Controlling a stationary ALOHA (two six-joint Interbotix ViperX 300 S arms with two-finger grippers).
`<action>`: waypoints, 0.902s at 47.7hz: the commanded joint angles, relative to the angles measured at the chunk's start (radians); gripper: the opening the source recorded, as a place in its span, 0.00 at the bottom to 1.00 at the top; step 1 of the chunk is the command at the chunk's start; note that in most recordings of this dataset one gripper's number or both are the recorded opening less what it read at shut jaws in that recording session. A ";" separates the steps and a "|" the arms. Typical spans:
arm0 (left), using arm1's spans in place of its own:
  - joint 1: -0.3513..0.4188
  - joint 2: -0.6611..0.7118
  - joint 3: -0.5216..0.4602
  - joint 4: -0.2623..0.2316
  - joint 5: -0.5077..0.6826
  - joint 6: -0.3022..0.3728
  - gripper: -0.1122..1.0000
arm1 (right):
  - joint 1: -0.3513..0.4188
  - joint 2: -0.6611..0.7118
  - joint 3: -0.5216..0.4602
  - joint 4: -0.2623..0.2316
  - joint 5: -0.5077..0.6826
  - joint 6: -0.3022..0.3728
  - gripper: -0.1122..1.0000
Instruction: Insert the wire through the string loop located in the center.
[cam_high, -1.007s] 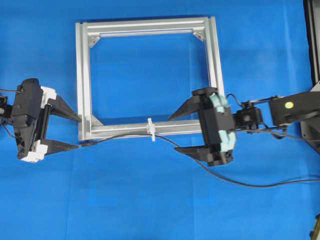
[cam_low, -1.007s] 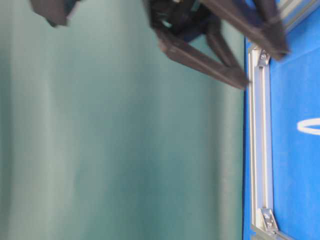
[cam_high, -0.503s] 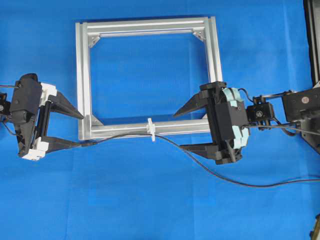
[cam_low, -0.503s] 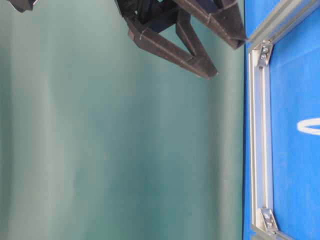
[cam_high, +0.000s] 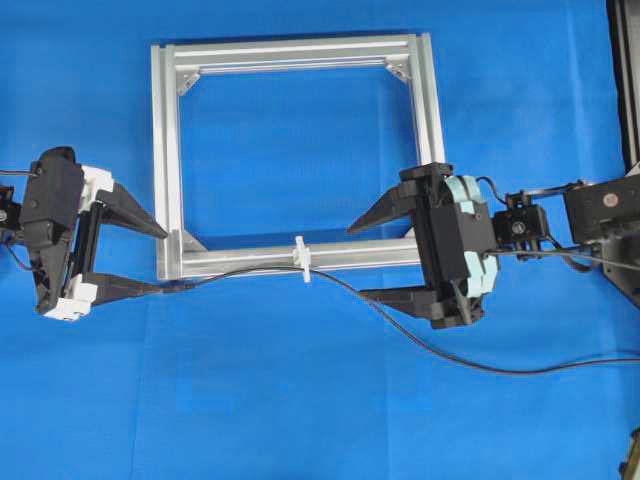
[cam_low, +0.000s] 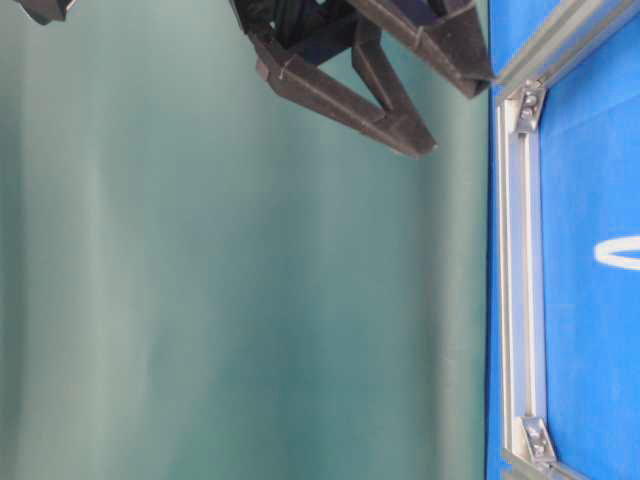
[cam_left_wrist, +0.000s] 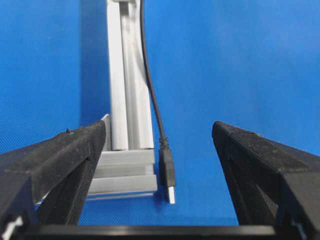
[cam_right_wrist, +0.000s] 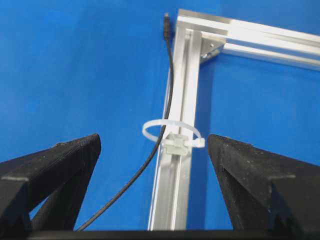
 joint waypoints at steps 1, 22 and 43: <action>0.003 -0.005 -0.018 0.005 -0.006 -0.002 0.85 | 0.002 -0.020 -0.018 0.003 -0.005 0.002 0.93; 0.003 -0.006 -0.018 0.003 -0.008 -0.003 0.85 | 0.002 -0.020 -0.020 0.034 -0.006 0.003 0.93; 0.003 -0.005 -0.018 0.005 -0.008 -0.003 0.85 | -0.002 -0.020 -0.018 0.044 -0.005 0.002 0.93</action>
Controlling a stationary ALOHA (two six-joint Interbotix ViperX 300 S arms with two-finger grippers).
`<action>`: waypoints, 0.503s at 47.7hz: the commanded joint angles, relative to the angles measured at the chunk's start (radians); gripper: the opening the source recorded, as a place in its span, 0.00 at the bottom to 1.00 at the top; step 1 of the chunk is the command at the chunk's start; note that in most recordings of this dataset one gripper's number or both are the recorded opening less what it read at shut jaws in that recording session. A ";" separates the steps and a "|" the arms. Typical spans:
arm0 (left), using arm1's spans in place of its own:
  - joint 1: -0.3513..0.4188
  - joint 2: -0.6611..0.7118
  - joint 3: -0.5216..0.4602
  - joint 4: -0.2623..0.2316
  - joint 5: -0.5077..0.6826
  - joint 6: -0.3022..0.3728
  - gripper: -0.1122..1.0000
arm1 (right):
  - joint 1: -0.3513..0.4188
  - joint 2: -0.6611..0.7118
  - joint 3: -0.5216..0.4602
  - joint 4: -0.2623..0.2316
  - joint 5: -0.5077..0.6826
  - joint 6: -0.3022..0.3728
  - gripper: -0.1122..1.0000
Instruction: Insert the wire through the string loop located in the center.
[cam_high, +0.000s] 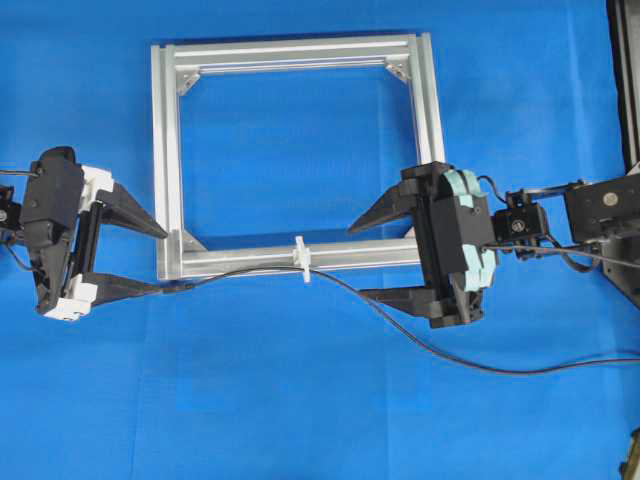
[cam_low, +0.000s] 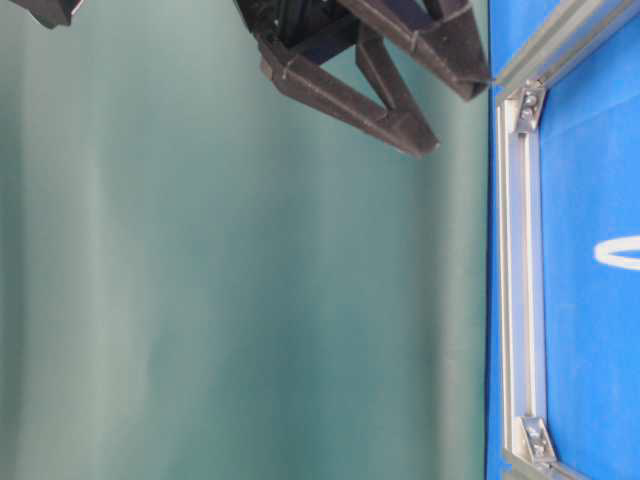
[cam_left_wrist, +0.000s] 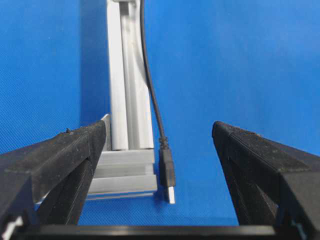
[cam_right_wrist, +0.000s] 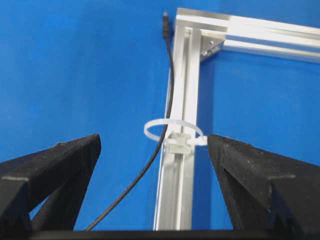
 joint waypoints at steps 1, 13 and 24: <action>0.003 -0.005 -0.018 0.002 -0.006 -0.002 0.85 | 0.002 -0.018 -0.017 0.002 -0.005 0.000 0.93; 0.003 -0.005 -0.018 0.002 -0.006 -0.002 0.85 | 0.000 -0.018 -0.017 0.003 0.002 0.000 0.93; 0.003 -0.005 -0.018 0.002 -0.006 -0.002 0.85 | -0.002 -0.018 -0.017 0.002 0.002 0.000 0.93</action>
